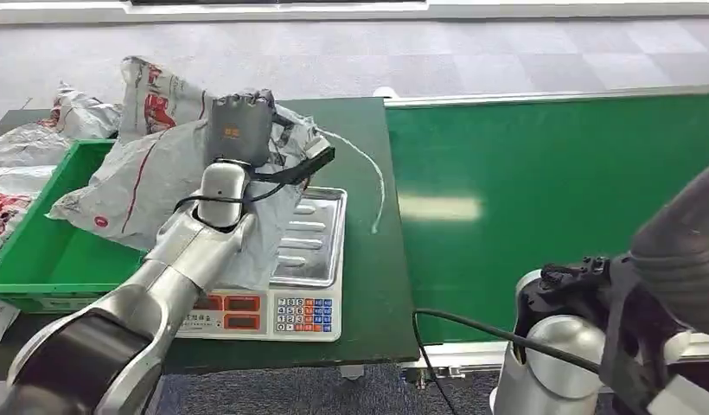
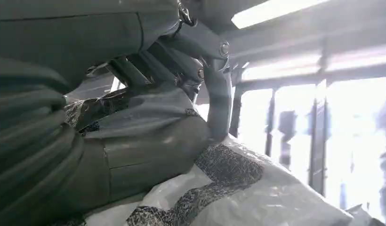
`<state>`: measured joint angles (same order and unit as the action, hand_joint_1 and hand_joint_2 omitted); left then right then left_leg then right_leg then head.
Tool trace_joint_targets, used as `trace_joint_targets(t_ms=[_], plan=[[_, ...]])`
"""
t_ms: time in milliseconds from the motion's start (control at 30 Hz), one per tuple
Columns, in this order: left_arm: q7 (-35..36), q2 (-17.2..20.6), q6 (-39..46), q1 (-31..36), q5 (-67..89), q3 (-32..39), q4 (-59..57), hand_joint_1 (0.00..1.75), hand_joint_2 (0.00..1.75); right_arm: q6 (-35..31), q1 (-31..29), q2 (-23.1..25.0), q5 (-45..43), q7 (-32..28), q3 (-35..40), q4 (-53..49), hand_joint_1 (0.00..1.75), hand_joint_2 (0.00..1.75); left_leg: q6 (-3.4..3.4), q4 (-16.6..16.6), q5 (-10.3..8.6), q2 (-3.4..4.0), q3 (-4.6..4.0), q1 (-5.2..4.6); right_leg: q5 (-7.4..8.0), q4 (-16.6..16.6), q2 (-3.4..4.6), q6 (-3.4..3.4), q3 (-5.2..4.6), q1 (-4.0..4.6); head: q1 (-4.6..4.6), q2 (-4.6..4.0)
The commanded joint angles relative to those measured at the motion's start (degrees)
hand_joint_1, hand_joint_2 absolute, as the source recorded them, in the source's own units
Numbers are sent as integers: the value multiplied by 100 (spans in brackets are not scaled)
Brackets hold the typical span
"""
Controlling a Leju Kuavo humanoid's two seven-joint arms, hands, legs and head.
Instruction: Moved the parcel from conveyor to table for the left to box.
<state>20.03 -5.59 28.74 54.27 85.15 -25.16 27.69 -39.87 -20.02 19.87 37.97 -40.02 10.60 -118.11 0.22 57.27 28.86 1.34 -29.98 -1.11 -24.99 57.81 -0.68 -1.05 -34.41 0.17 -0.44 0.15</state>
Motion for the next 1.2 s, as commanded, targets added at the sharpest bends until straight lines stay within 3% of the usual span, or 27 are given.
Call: trace_joint_targets(t_ms=[33,133,200,267,333,533,667,767,800,867,900,933,967,1200], plan=[[591,555,48,369,-420,613,-1382,175,175,-13,504,13,-18,2,215,110,0,175,-19,-21,0,5,18,12,5,-19,21,3,12,8,0,0],[591,555,48,369,-420,613,-1382,175,175,-13,504,13,-18,2,215,110,0,175,-15,-9,1,-2,10,13,-1,-9,11,2,4,13,-2,0],[809,594,633,233,-1032,1319,-1295,175,175,-13,554,13,7,2,196,41,0,175,-18,-12,-3,-22,7,17,-1,-15,-4,4,8,16,2,0],[524,778,1126,87,-1493,1799,-1260,175,175,-13,614,13,-60,2,191,-61,0,175,-14,-8,-3,-29,-2,14,-2,-8,-10,0,5,15,0,0],[304,950,1126,-275,-1490,2414,-484,175,175,-13,640,13,-83,2,235,-32,0,175,-17,-13,0,-8,3,15,0,-11,14,0,6,13,2,0],[-276,730,1126,-536,-741,4230,333,175,175,-13,609,13,-50,2,297,197,0,175,-22,-13,-3,-2,3,14,0,-12,16,-3,-1,13,0,0],[-353,740,1126,-548,-793,4569,450,175,175,-13,617,13,-53,2,354,212,0,175,-20,-13,-2,-8,0,16,1,-14,12,-1,0,15,0,0],[-1191,420,1126,-736,-1219,6104,1203,175,175,-13,621,13,-20,2,409,315,0,175,-21,-16,-2,4,4,17,3,-16,22,-2,2,15,0,0],[-1821,187,1126,-650,-1092,7070,1363,175,175,-13,598,13,-26,2,408,348,0,175,-25,-26,-4,6,12,18,6,-25,27,-2,8,15,0,0],[-2674,-37,1126,-399,-728,8293,1418,175,175,-13,576,13,-25,2,404,361,0,175,-19,-11,-3,-2,-2,17,3,-13,13,-5,-2,16,0,0],[-2743,-46,1126,-364,-654,8392,1378,59,175,-13,574,13,-35,2,395,359,0,175,-23,-10,-2,-2,-4,22,4,-16,18,-2,-3,20,0,0],[-2890,-5,1126,-89,-74,8977,836,0,0,-13,561,13,-43,2,380,355,0,175,-19,-6,-1,-1,-6,20,2,-11,15,-4,-5,19,0,0],[-2359,172,1126,12,407,8675,166,0,0,-13,568,13,-33,2,373,338,0,175,-23,-15,-1,3,4,20,4,-18,24,-1,1,18,2,0],[-2452,167,1126,38,31,8521,81,0,0,-13,585,13,1,2,483,378,0,175,-17,-8,-7,-29,-4,13,-1,-8,-13,-5,-1,14,0,0]])
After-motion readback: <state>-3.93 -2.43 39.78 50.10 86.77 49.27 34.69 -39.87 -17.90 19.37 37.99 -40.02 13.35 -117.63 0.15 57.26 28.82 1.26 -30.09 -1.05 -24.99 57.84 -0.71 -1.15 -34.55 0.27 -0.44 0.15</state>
